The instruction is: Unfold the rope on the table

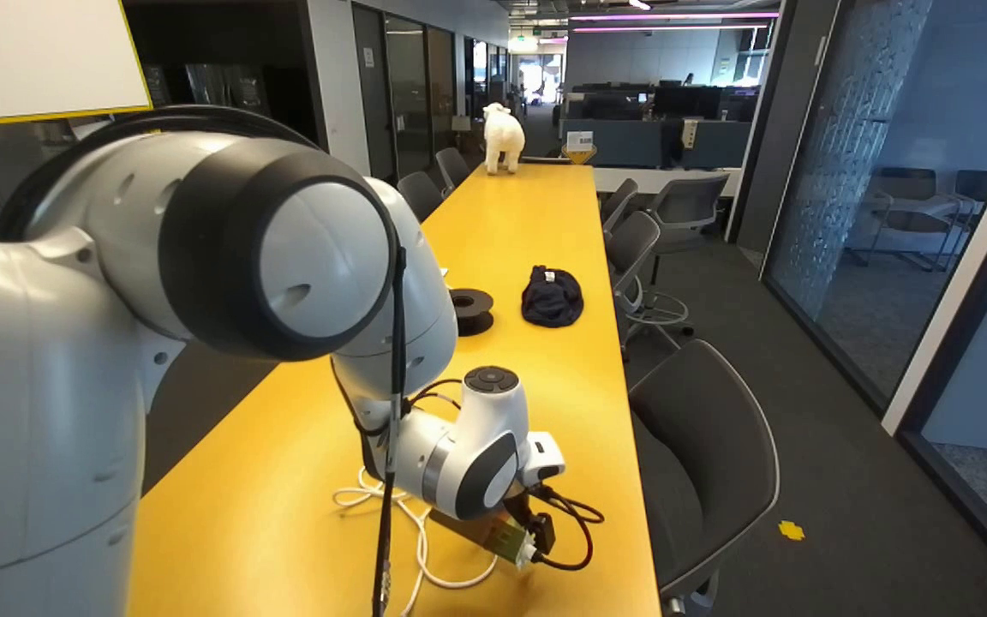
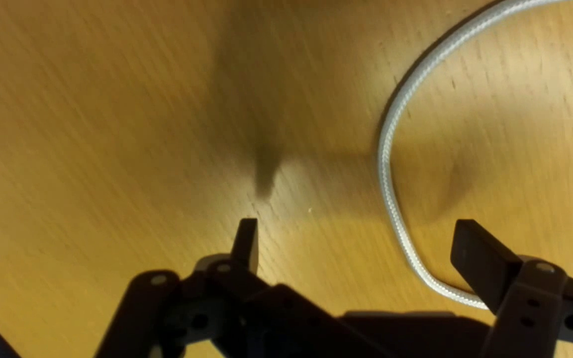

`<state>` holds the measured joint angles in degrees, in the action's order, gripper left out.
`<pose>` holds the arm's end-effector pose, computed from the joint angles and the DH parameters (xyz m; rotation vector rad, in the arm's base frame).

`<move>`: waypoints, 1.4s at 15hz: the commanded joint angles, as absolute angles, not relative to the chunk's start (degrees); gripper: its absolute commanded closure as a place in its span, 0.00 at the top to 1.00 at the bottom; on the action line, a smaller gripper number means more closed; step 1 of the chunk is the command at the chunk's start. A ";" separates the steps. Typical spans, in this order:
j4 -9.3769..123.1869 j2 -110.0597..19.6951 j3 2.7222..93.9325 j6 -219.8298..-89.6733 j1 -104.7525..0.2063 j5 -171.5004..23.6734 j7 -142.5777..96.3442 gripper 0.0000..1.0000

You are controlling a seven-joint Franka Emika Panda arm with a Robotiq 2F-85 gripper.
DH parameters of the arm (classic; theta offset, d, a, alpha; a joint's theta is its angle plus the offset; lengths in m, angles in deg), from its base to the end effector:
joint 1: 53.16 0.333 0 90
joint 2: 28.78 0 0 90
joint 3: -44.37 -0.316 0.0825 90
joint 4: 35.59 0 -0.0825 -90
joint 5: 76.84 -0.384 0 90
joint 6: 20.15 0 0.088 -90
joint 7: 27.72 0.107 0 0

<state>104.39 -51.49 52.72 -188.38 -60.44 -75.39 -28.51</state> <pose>0.4709 -0.1348 0.1546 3.0443 -0.3370 0.1384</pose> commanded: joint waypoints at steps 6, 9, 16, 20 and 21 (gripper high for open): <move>102.60 -53.97 51.21 -188.17 -61.63 -76.77 -29.02 1.00; 102.29 -54.43 51.15 -188.08 -61.71 -76.76 -29.09 1.00; 101.56 -54.84 50.78 -187.94 -62.11 -77.94 -28.58 0.65; 101.09 -54.85 50.87 -187.47 -61.94 -78.56 -28.45 0.34; 100.88 -54.55 50.04 -186.26 -62.79 -78.98 -29.35 0.27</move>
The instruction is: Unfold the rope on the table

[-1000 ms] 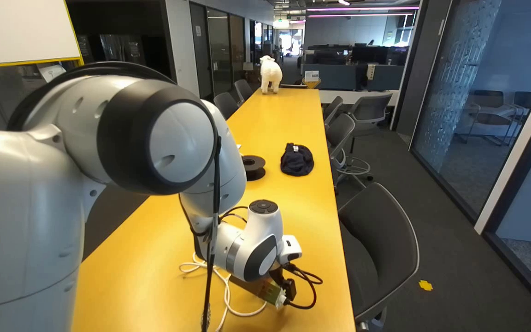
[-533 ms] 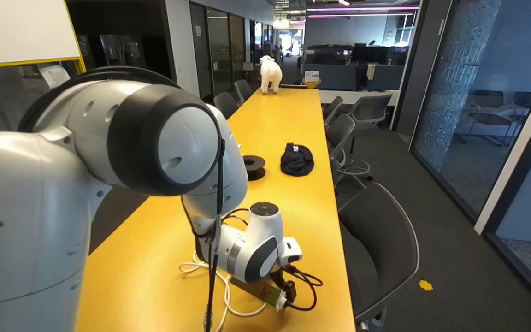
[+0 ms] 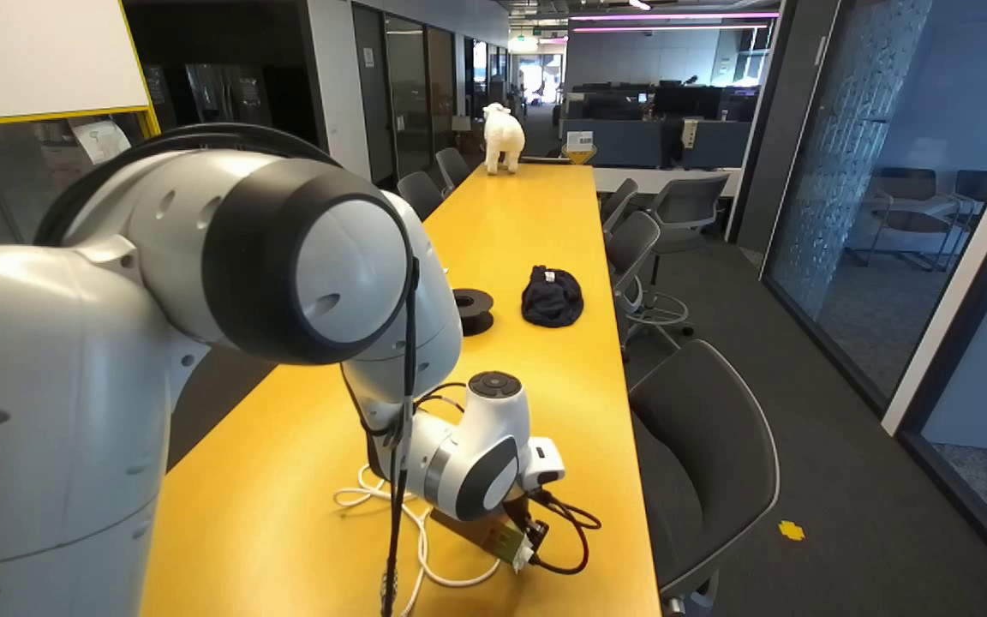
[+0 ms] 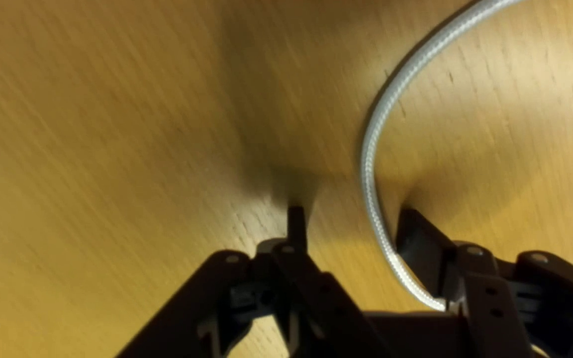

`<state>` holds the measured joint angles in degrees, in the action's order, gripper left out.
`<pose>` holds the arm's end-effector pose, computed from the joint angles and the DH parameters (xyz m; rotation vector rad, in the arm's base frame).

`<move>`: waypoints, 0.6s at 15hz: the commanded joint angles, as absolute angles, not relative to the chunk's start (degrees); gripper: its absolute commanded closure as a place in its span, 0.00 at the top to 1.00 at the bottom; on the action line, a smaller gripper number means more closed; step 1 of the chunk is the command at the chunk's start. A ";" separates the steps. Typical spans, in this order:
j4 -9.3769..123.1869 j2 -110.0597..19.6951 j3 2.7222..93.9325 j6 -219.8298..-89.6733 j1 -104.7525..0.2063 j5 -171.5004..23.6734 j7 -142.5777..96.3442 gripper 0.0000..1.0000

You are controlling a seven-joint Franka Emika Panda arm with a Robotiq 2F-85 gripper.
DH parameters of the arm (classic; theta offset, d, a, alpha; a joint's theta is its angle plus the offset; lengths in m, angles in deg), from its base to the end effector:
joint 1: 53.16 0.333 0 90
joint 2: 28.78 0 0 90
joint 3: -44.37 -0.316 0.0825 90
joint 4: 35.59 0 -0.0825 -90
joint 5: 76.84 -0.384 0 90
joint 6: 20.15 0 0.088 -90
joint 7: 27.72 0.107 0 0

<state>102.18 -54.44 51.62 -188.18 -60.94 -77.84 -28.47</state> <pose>0.4784 -0.1342 0.1399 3.0542 -0.3861 0.1179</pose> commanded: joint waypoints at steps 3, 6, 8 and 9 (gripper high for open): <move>100.21 -54.53 49.98 -184.64 -62.83 -79.14 -29.29 0.12; 99.59 -54.72 50.20 -183.09 -62.54 -78.99 -29.10 0.09; 99.30 -54.38 50.07 -181.78 -62.60 -79.16 -29.09 0.11; 99.25 -53.90 50.02 -181.09 -62.54 -79.21 -29.06 0.13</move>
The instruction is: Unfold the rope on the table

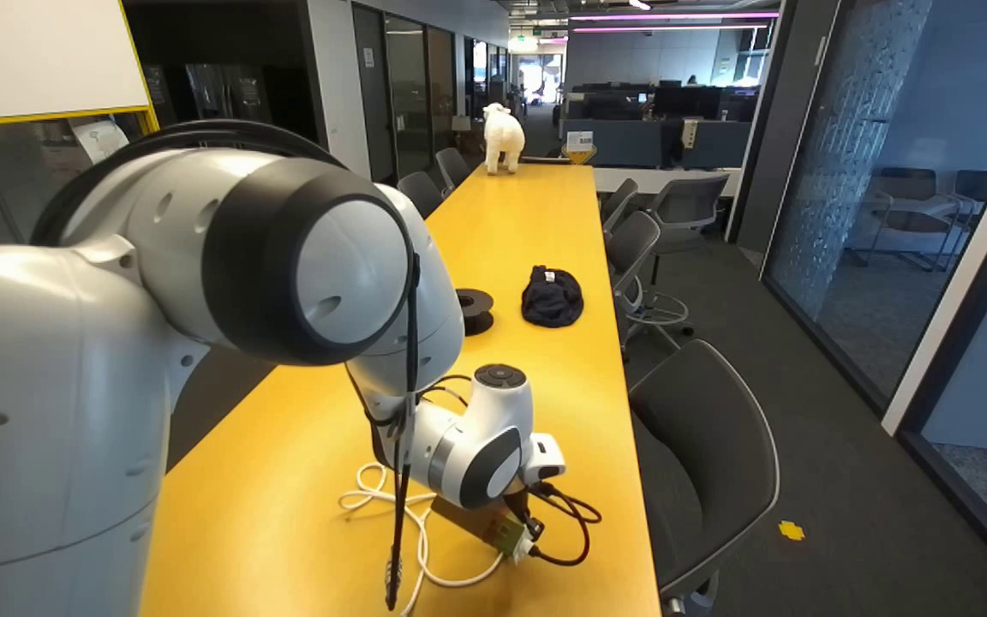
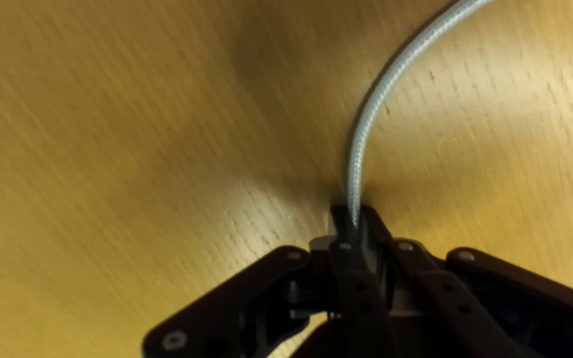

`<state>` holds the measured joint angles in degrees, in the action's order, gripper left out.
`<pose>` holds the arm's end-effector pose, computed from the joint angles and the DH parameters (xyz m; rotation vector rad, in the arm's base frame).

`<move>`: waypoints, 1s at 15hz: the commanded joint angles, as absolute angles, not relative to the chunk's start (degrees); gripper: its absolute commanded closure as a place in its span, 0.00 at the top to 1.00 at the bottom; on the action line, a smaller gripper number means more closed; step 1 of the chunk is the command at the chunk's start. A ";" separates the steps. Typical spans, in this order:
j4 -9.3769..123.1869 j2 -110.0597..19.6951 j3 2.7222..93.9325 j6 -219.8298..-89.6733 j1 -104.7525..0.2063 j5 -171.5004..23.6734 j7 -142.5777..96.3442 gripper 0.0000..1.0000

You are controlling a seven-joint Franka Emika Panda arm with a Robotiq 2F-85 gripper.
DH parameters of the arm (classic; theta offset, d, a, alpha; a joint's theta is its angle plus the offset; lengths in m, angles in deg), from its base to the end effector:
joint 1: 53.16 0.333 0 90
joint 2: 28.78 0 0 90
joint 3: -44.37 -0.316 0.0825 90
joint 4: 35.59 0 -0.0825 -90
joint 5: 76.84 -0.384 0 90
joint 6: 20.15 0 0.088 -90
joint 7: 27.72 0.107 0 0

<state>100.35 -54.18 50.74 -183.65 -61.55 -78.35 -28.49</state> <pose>0.4857 -0.1332 0.1435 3.0709 -0.3978 0.0545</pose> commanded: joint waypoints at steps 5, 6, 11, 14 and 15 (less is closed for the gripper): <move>100.99 -45.91 49.29 -175.08 -59.70 -78.56 -27.67 0.07; 101.18 -44.37 48.83 -174.07 -59.03 -78.49 -27.42 0.08; 99.94 -37.74 46.25 -166.86 -53.07 -76.44 -23.11 0.08; 98.16 -35.17 43.22 -161.07 -49.89 -76.32 -21.27 0.08; 97.72 -34.48 42.08 -159.18 -48.84 -76.44 -20.92 0.08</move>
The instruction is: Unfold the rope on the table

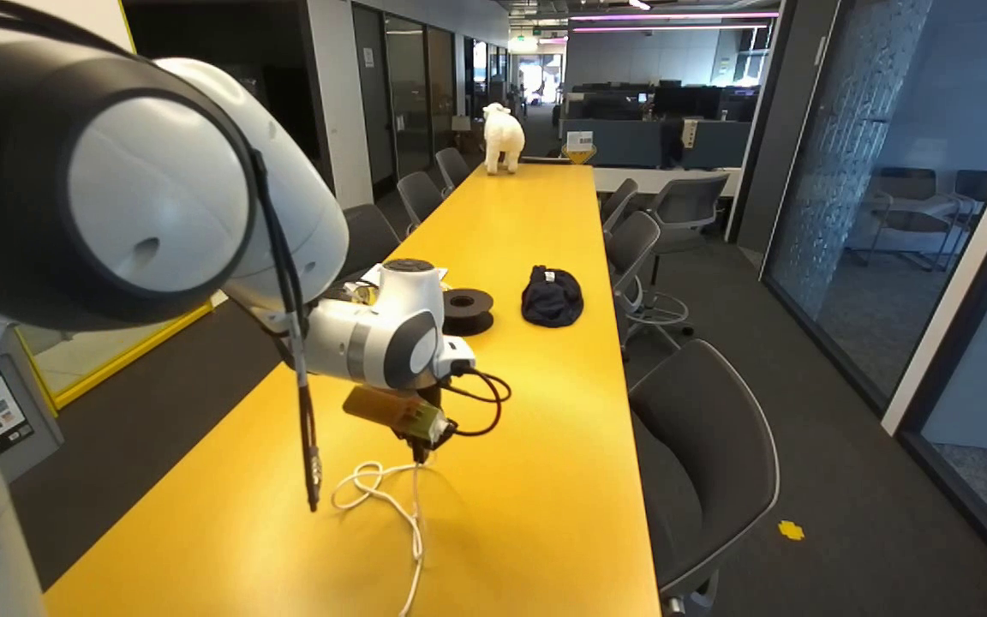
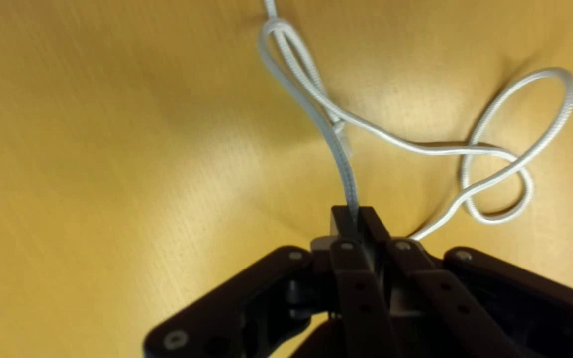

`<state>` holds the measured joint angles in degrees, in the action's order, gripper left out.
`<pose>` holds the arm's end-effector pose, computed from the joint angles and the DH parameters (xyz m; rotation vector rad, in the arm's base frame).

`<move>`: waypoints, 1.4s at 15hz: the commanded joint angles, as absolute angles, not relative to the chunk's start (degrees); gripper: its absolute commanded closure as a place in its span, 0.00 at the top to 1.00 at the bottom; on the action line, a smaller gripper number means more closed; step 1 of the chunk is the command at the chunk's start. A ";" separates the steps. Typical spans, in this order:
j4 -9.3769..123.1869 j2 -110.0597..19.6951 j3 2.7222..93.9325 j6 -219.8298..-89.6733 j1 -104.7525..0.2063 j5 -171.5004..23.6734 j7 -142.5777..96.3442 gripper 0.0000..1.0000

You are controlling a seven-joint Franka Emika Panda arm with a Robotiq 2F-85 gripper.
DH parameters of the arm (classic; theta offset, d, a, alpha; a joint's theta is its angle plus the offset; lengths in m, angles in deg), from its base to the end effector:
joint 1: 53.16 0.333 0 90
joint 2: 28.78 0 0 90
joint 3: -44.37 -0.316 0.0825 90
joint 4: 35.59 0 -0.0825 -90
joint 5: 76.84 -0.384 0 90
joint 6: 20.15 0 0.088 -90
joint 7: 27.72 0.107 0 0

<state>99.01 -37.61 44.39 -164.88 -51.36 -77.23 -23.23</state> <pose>0.5152 0.0159 0.2684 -3.1351 0.0828 -0.0352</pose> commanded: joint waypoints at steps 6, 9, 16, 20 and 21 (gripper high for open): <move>97.06 -30.52 36.53 -151.71 -44.03 -77.16 -20.13 0.08; 97.37 -29.10 34.41 -148.28 -42.40 -77.95 -20.96 0.08; 100.75 -27.15 29.90 -141.74 -38.69 -80.81 -25.07 0.08; 105.07 -25.12 28.35 -141.58 -37.39 -91.75 -34.88 0.08; 105.64 -24.53 28.17 -140.71 -37.11 -94.64 -37.13 0.09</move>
